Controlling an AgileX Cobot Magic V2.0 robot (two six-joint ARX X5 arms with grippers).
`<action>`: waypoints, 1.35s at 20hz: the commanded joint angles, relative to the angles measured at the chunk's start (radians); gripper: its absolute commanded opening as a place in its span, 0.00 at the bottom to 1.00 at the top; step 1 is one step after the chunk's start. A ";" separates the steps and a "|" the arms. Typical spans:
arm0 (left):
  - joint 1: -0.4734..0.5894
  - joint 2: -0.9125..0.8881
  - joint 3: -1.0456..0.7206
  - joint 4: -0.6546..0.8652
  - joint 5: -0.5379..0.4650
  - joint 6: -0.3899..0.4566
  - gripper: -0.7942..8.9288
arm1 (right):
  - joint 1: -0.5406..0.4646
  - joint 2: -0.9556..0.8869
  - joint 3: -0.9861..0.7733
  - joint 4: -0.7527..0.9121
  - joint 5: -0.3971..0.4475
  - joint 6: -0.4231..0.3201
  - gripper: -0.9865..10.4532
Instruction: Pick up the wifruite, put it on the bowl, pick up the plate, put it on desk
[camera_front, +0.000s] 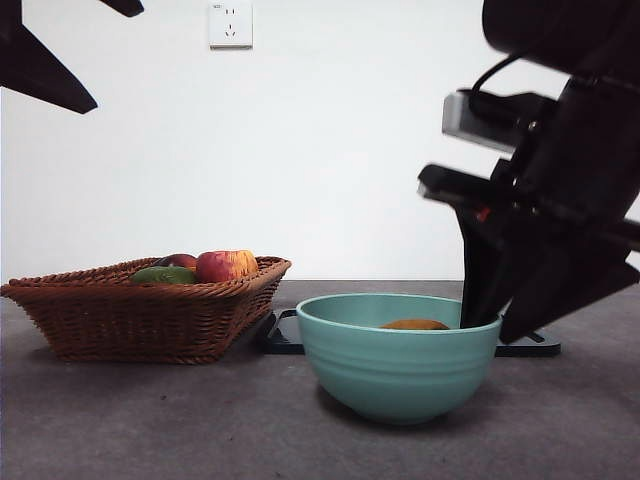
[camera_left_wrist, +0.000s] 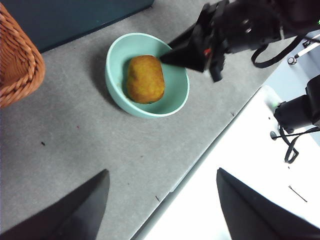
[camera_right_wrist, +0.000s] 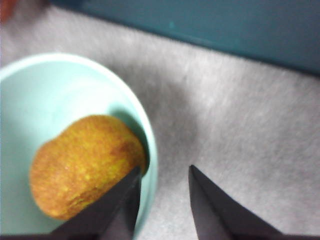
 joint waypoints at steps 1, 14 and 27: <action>-0.006 0.005 0.006 0.008 0.005 0.019 0.44 | 0.018 0.037 0.006 0.018 0.004 0.010 0.20; -0.006 0.005 0.006 0.010 0.004 0.019 0.44 | 0.034 0.033 0.079 0.055 -0.022 0.008 0.10; -0.006 0.005 0.006 0.014 0.004 0.019 0.44 | -0.213 0.193 0.471 -0.055 -0.023 -0.164 0.10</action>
